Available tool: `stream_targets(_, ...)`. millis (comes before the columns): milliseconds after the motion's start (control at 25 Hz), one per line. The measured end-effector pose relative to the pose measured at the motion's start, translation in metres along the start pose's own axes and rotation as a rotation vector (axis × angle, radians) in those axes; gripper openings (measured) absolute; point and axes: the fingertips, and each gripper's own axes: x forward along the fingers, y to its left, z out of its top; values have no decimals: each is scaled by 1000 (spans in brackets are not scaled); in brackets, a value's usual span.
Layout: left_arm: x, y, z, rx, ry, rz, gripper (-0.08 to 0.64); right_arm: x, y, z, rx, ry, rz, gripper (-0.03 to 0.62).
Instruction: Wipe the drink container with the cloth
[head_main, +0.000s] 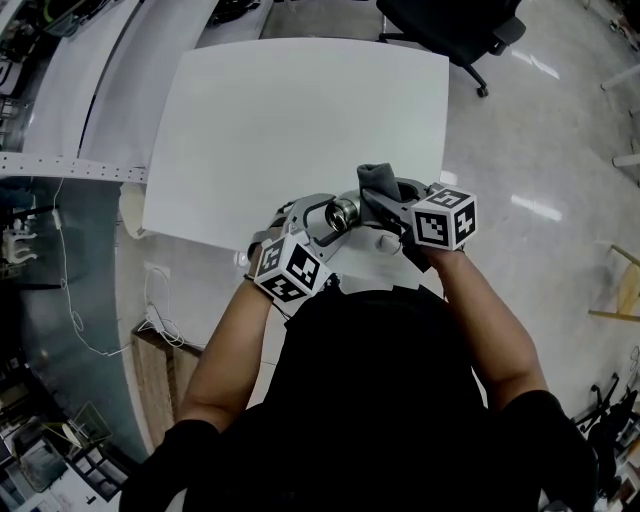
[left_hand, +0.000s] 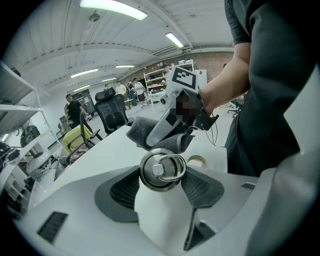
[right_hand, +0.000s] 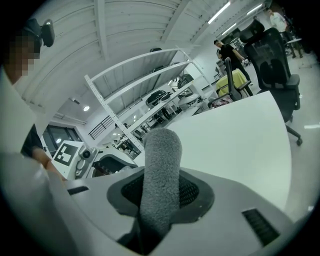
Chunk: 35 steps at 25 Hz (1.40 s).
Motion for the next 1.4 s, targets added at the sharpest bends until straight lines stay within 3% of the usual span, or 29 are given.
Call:
stream_targets(600,-3,3,-4,-32,-21,-1,261,5,-45,-18,64,35,-95,107)
stream_targets(1040,-3,1,-4,-15,-25,6,261,5,-70,-31,77,62,-167,107)
stream_targets(1400,-5,1,-4,-7,-26,10,261,5,-75,-33,-5,99,-229,107)
